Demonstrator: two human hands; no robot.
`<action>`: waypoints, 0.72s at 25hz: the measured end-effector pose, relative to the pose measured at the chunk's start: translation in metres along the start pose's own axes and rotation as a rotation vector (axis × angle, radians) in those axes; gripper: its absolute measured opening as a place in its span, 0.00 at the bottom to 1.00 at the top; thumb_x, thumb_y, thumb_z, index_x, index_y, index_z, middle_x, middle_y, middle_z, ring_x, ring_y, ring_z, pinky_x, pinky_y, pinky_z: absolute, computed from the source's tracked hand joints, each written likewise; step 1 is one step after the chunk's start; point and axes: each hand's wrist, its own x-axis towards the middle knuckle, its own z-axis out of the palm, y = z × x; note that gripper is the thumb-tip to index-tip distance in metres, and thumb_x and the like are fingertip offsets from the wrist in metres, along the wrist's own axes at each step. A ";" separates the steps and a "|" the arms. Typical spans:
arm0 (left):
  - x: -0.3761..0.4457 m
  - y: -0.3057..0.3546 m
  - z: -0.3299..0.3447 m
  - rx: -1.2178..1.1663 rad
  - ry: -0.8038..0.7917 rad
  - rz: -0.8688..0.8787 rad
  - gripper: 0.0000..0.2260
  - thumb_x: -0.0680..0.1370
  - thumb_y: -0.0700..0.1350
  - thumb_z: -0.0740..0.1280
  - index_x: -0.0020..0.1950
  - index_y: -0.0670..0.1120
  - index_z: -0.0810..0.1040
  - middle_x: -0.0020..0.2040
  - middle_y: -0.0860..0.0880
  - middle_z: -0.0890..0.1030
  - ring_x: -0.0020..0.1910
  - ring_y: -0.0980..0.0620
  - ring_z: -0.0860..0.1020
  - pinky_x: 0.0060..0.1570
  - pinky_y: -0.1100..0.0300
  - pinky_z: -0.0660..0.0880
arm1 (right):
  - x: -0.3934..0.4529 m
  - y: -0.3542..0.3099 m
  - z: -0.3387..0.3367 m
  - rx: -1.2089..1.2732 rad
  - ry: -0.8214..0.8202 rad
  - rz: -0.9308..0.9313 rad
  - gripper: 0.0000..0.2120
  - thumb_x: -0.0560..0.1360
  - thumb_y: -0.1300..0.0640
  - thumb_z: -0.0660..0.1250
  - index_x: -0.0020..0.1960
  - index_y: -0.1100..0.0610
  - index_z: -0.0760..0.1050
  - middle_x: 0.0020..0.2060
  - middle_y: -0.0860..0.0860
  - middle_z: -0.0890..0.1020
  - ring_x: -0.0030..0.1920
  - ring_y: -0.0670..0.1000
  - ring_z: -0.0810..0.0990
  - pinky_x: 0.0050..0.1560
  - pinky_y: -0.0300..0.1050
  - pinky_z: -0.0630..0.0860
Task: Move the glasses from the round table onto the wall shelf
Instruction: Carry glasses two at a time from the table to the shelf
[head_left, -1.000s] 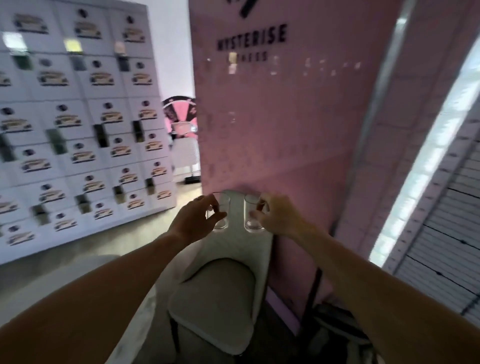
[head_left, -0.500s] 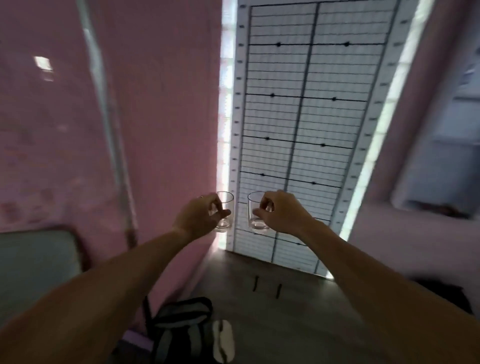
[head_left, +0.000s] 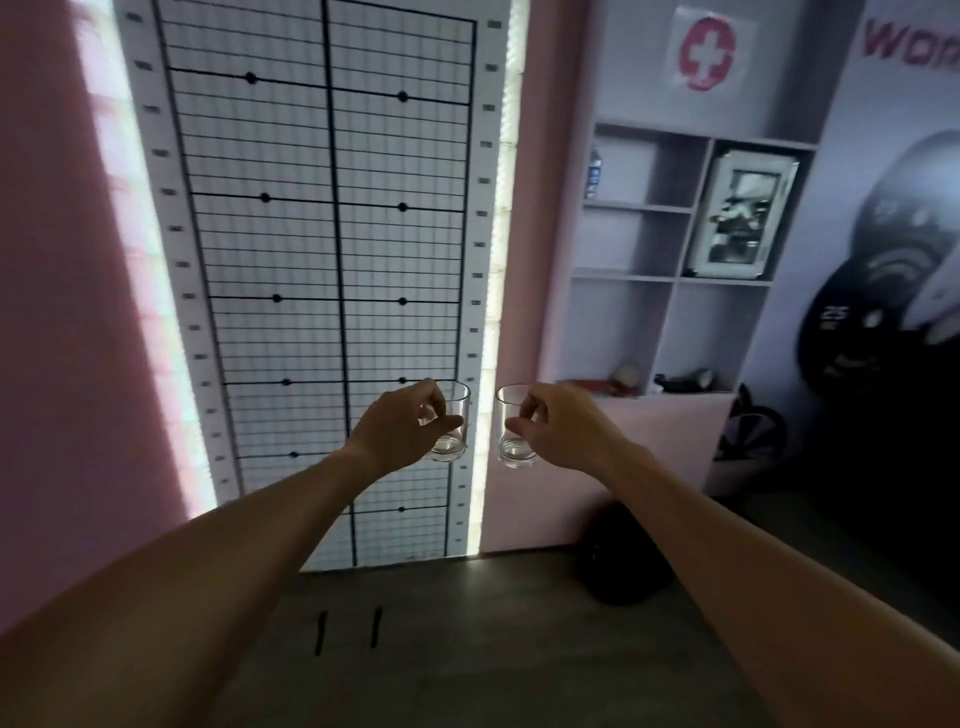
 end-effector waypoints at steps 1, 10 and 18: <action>0.020 0.003 0.012 -0.022 -0.012 0.015 0.10 0.75 0.52 0.72 0.47 0.48 0.75 0.48 0.49 0.84 0.52 0.49 0.82 0.47 0.52 0.80 | 0.008 0.014 -0.008 -0.024 0.018 0.026 0.12 0.71 0.48 0.74 0.34 0.47 0.72 0.33 0.45 0.76 0.39 0.50 0.75 0.40 0.41 0.67; 0.197 0.024 0.101 -0.183 -0.090 0.132 0.10 0.74 0.54 0.72 0.45 0.50 0.75 0.44 0.51 0.83 0.50 0.48 0.81 0.50 0.50 0.78 | 0.087 0.116 -0.070 -0.107 0.226 0.235 0.09 0.72 0.49 0.72 0.42 0.53 0.78 0.33 0.44 0.76 0.43 0.52 0.78 0.44 0.42 0.70; 0.305 0.040 0.184 -0.287 -0.103 0.149 0.10 0.74 0.53 0.73 0.43 0.50 0.75 0.42 0.53 0.82 0.48 0.47 0.81 0.50 0.50 0.77 | 0.151 0.216 -0.099 -0.100 0.252 0.280 0.09 0.73 0.50 0.72 0.47 0.55 0.81 0.43 0.52 0.82 0.44 0.52 0.78 0.45 0.44 0.73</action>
